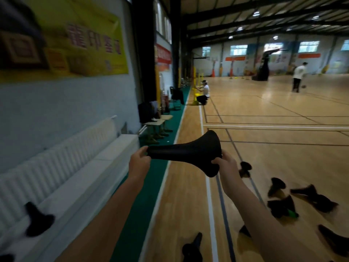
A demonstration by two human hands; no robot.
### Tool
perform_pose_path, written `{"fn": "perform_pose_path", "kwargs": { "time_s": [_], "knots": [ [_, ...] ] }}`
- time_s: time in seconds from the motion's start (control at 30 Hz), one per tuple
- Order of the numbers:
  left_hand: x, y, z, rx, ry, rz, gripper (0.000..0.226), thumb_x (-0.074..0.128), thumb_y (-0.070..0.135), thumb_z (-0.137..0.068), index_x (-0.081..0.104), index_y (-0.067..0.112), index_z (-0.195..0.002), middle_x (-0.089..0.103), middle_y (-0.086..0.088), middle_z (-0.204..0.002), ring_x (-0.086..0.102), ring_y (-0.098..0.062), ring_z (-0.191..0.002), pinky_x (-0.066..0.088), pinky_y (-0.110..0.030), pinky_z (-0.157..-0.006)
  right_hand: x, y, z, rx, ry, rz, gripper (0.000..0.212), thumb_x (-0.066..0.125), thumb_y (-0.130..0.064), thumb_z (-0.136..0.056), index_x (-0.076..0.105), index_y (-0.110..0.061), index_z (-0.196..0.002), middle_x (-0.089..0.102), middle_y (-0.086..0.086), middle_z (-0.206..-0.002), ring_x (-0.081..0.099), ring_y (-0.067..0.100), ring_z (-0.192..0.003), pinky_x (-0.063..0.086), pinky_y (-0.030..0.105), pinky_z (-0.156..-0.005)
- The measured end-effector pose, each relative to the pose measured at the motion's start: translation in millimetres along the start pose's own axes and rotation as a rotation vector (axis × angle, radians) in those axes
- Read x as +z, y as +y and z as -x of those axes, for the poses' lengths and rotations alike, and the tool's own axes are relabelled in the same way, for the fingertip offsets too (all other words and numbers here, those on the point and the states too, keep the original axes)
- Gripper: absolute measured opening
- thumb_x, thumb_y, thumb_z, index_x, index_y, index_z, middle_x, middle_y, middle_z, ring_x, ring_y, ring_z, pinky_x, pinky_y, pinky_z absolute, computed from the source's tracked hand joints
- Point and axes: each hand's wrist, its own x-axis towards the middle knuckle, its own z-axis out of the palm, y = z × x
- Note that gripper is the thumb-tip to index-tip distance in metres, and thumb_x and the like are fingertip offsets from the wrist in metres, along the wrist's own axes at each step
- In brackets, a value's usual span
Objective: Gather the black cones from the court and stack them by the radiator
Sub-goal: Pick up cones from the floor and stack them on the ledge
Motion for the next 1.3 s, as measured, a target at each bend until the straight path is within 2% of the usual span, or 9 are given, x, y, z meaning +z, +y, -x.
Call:
{"fn": "perform_pose_path", "kwargs": {
  "time_s": [0.1, 0.23, 0.3, 0.53, 0.7, 0.87, 1.07, 1.2, 1.3],
  "knots": [
    [-47.9, -10.2, 7.7, -0.025, 0.104, 0.0, 0.049, 0.041, -0.008, -0.084, 0.061, 0.011, -0.124, 0.064, -0.001, -0.094, 0.05, -0.012, -0.068, 0.037, -0.026, -0.06, 37.0, 7.6, 12.8, 0.018, -0.098, -0.013, 0.044, 0.049, 0.005, -0.086, 0.055, -0.008, -0.127, 0.062, 0.01, -0.115, 0.058, 0.027, -0.107, 0.049, 0.03, -0.073],
    [-99.7, -26.0, 18.1, -0.068, 0.175, -0.022, 0.051, 0.042, -0.007, -0.081, 0.061, 0.011, -0.124, 0.063, -0.01, -0.12, 0.057, -0.029, -0.11, 0.045, -0.033, -0.091, 81.5, 14.8, 30.7, 0.049, -0.204, -0.007, 0.042, 0.048, 0.004, -0.087, 0.056, -0.014, -0.124, 0.063, 0.006, -0.11, 0.059, 0.022, -0.102, 0.049, 0.029, -0.072],
    [-121.8, -34.2, 21.5, -0.09, 0.216, -0.019, 0.051, 0.042, -0.008, -0.081, 0.06, 0.01, -0.125, 0.062, -0.009, -0.123, 0.055, -0.028, -0.115, 0.043, -0.035, -0.098, 101.2, 18.9, 36.6, 0.059, -0.248, -0.021, 0.039, 0.047, 0.004, -0.088, 0.056, -0.018, -0.119, 0.063, 0.003, -0.107, 0.059, 0.017, -0.097, 0.049, 0.028, -0.073],
    [-232.6, -56.0, 23.3, -0.155, 0.392, 0.017, 0.051, 0.039, -0.009, -0.084, 0.059, 0.013, -0.125, 0.059, -0.001, -0.115, 0.052, -0.018, -0.105, 0.036, -0.025, -0.085, 221.8, 37.4, 53.4, 0.127, -0.422, 0.013, 0.034, 0.047, 0.004, -0.084, 0.062, -0.023, -0.097, 0.066, 0.006, -0.105, 0.06, 0.022, -0.096, 0.049, 0.04, -0.087],
    [-332.3, -80.2, 34.5, -0.214, 0.553, 0.008, 0.051, 0.039, -0.007, -0.083, 0.059, 0.018, -0.123, 0.062, -0.003, -0.11, 0.055, -0.015, -0.087, 0.043, -0.024, -0.071, 322.8, 52.7, 87.5, 0.163, -0.561, 0.019, 0.031, 0.045, 0.01, -0.082, 0.062, -0.01, -0.099, 0.064, 0.007, -0.094, 0.058, 0.025, -0.089, 0.043, 0.034, -0.074],
    [-419.4, -103.2, 55.5, -0.219, 0.703, 0.003, 0.05, 0.04, -0.008, -0.08, 0.063, 0.016, -0.118, 0.064, -0.005, -0.119, 0.056, -0.026, -0.114, 0.045, -0.037, -0.094, 412.6, 67.8, 126.6, 0.176, -0.69, 0.038, 0.03, 0.045, 0.008, -0.082, 0.06, -0.005, -0.104, 0.063, 0.013, -0.102, 0.057, 0.029, -0.097, 0.044, 0.033, -0.075],
    [-493.2, -121.9, 83.5, -0.235, 0.887, 0.028, 0.042, 0.038, -0.01, -0.087, 0.061, 0.02, -0.108, 0.059, -0.002, -0.106, 0.052, -0.018, -0.098, 0.042, -0.017, -0.063, 497.9, 77.2, 167.7, 0.228, -0.851, 0.052, 0.033, 0.047, 0.008, -0.081, 0.061, -0.008, -0.106, 0.063, 0.016, -0.107, 0.057, 0.032, -0.101, 0.046, 0.036, -0.081],
    [-524.9, -138.4, 95.4, -0.254, 0.993, -0.011, 0.048, 0.042, -0.013, -0.081, 0.061, 0.009, -0.119, 0.063, -0.01, -0.119, 0.056, -0.027, -0.113, 0.044, -0.031, -0.092, 536.5, 87.5, 183.1, 0.231, -0.97, 0.075, 0.037, 0.049, 0.005, -0.081, 0.06, -0.007, -0.115, 0.063, 0.018, -0.11, 0.058, 0.033, -0.1, 0.047, 0.034, -0.072],
    [-543.0, -149.5, 96.3, -0.294, 1.068, -0.001, 0.051, 0.043, -0.014, -0.078, 0.059, 0.007, -0.122, 0.062, -0.009, -0.119, 0.057, -0.025, -0.11, 0.044, -0.032, -0.09, 565.8, 93.4, 188.2, 0.23, -1.057, 0.092, 0.035, 0.048, 0.004, -0.084, 0.059, -0.007, -0.116, 0.063, 0.017, -0.107, 0.059, 0.025, -0.089, 0.045, 0.03, -0.065]
  ]
}}
